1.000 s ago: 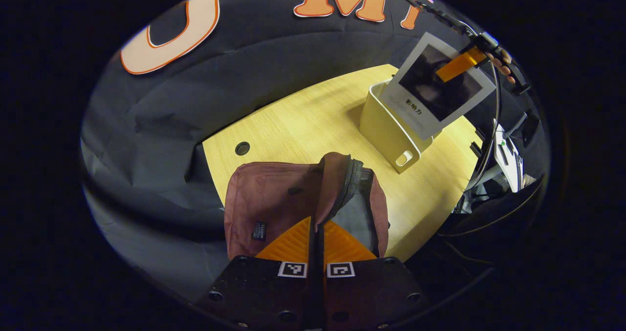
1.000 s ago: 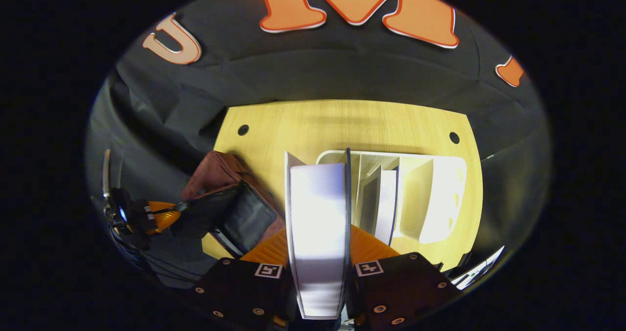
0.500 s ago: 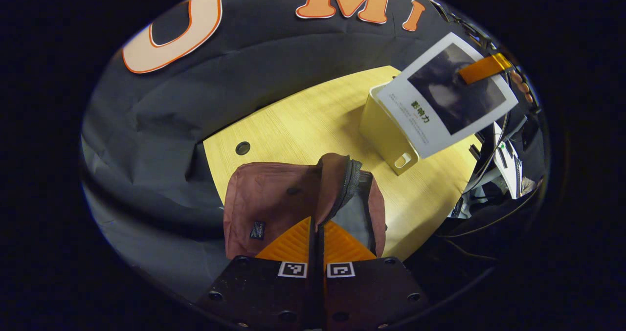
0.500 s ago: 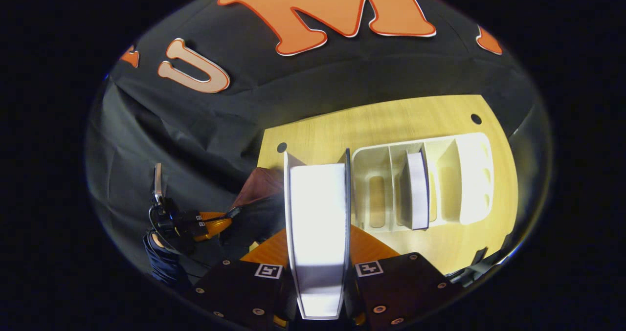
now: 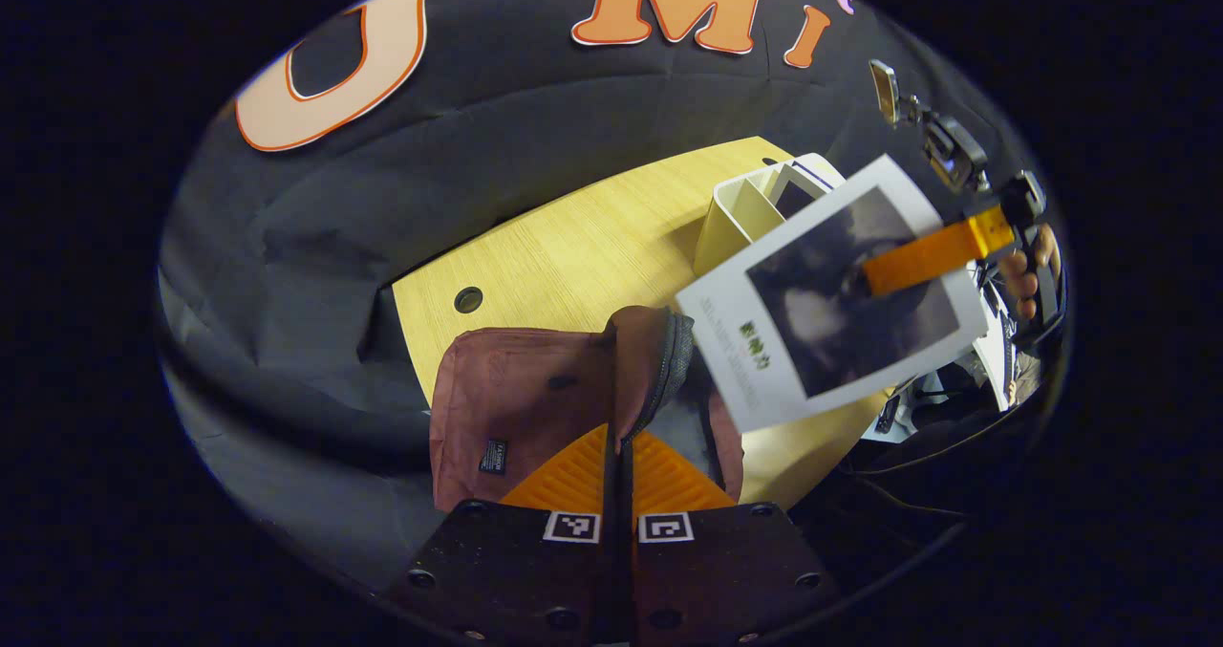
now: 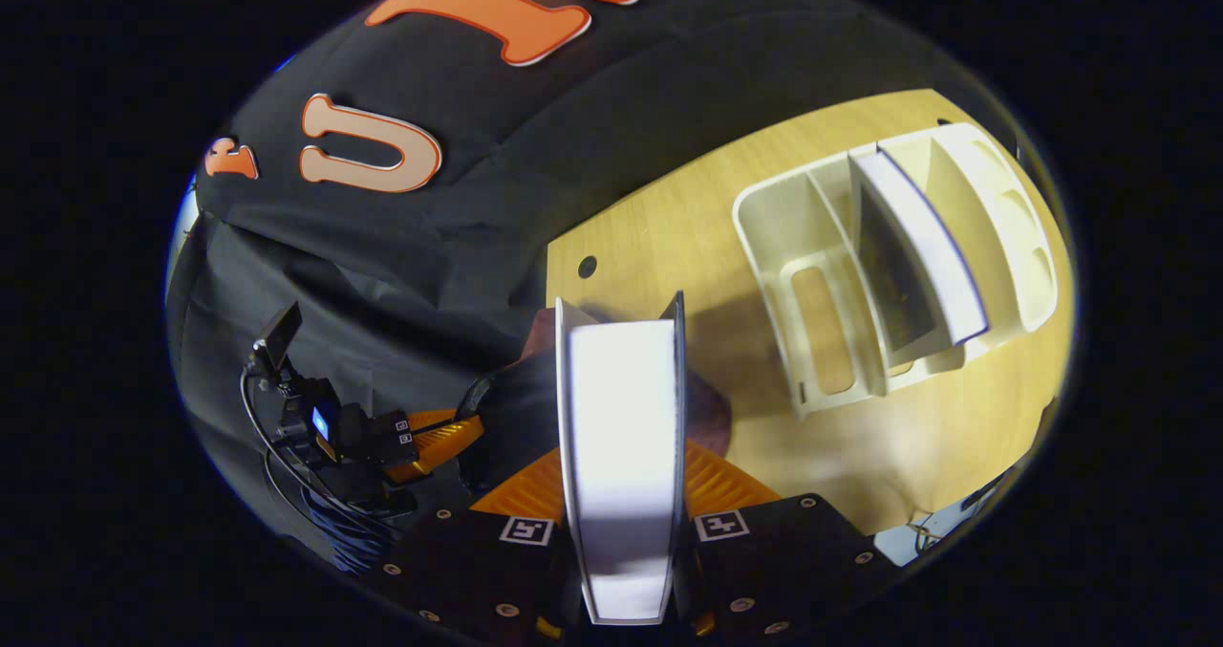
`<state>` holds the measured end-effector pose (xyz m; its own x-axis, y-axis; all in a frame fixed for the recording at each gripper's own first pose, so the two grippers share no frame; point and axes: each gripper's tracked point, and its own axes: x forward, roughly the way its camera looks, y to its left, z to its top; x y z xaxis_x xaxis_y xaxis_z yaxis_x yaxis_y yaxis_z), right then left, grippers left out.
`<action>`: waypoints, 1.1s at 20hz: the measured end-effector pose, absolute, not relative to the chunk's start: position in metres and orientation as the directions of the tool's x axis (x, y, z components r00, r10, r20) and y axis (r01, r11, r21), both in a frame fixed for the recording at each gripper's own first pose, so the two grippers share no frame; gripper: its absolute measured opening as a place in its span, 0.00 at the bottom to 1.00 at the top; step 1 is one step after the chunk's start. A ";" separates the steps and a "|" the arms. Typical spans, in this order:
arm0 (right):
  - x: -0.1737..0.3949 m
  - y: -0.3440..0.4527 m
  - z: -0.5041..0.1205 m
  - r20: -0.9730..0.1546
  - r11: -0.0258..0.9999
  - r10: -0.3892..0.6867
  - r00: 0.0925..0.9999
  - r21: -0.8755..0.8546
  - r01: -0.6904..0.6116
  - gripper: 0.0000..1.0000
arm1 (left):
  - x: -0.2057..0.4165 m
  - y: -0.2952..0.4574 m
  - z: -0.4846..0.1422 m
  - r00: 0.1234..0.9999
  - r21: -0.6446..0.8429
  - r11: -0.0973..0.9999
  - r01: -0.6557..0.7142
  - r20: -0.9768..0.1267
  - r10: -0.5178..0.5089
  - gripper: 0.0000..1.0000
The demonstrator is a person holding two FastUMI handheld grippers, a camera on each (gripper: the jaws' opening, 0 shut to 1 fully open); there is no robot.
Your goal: Open the schoolbag, grab two books from the bookshelf and put them into the schoolbag.
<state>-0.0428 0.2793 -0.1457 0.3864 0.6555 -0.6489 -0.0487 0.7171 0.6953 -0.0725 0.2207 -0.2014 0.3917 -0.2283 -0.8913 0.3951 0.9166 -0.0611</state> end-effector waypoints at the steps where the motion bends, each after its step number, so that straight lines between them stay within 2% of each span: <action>1: -0.047 0.289 -0.157 -0.639 0.705 0.668 0.381 0.708 -0.047 0.39 | -0.071 0.219 -0.202 0.392 -0.068 0.917 0.394 -0.890 -0.234 0.01; 6: -0.047 0.334 -0.188 -0.537 0.587 0.739 0.406 0.810 0.003 0.39 | -0.073 0.206 -0.199 0.398 -0.105 0.923 0.370 -0.880 -0.260 0.01; 17: -0.044 0.400 -0.249 -0.387 0.407 0.791 0.474 0.911 0.064 0.39 | -0.080 0.180 -0.200 0.392 -0.179 0.922 0.343 -0.865 -0.314 0.01; 22: -0.030 0.436 -0.269 -0.358 0.398 0.785 0.505 0.917 0.031 0.39 | -0.085 0.164 -0.207 0.380 -0.181 0.907 0.379 -0.863 -0.331 0.01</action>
<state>-0.0304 0.4359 -0.2687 0.5050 0.7854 -0.3580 0.0306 0.3982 0.9168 -0.0850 0.1638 -0.2072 0.3804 -0.3314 -0.8634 0.3791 0.9074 -0.1813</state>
